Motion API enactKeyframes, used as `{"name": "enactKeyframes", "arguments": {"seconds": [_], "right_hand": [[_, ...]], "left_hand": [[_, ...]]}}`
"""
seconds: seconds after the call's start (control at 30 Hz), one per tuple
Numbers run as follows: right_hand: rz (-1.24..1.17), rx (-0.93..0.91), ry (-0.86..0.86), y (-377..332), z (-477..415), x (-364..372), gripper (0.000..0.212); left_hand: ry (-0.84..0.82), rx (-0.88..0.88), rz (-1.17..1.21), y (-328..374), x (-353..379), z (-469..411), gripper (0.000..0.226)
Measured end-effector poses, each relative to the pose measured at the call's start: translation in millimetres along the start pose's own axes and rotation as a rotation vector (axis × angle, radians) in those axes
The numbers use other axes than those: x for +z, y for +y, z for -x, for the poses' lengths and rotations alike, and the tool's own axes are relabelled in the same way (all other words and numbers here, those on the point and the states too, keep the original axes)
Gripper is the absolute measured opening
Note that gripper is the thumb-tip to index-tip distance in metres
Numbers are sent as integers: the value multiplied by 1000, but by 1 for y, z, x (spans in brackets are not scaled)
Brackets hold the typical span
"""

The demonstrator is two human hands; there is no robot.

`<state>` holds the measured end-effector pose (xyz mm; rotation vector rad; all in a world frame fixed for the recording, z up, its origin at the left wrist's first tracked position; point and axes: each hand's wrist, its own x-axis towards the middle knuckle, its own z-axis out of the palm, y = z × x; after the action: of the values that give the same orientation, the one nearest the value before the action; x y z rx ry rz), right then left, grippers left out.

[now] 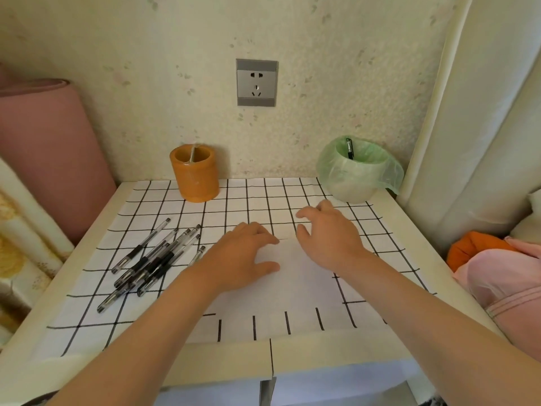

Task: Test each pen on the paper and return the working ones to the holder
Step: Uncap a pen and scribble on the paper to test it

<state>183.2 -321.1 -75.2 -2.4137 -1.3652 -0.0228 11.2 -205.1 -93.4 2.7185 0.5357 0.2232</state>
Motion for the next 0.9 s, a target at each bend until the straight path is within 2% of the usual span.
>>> {"name": "enactKeyframes", "arguments": {"seconds": [0.17,0.3,0.47,0.6,0.77,0.9], "right_hand": [[-204,-170,-225,-50,-1,2,27],[-229,-313,-308,-88,-1,25,26],[-171,-479,-346,-124,1,48,27],[-125,-618,-385,-142,4,63,31],[63,-801,-237,-149,2,71,30],[10,-816,-197,-145,5,76,18]], "left_hand": [[107,-186,-50,-22,-30,21,24],[71,-385,-140,-43,-52,47,7],[-15,-501,-128,-62,-69,75,8],[-126,-556,-151,-69,-71,89,19],[-226,-576,-189,-73,-70,97,32],[-289,-537,-189,-72,-72,97,32]]}}
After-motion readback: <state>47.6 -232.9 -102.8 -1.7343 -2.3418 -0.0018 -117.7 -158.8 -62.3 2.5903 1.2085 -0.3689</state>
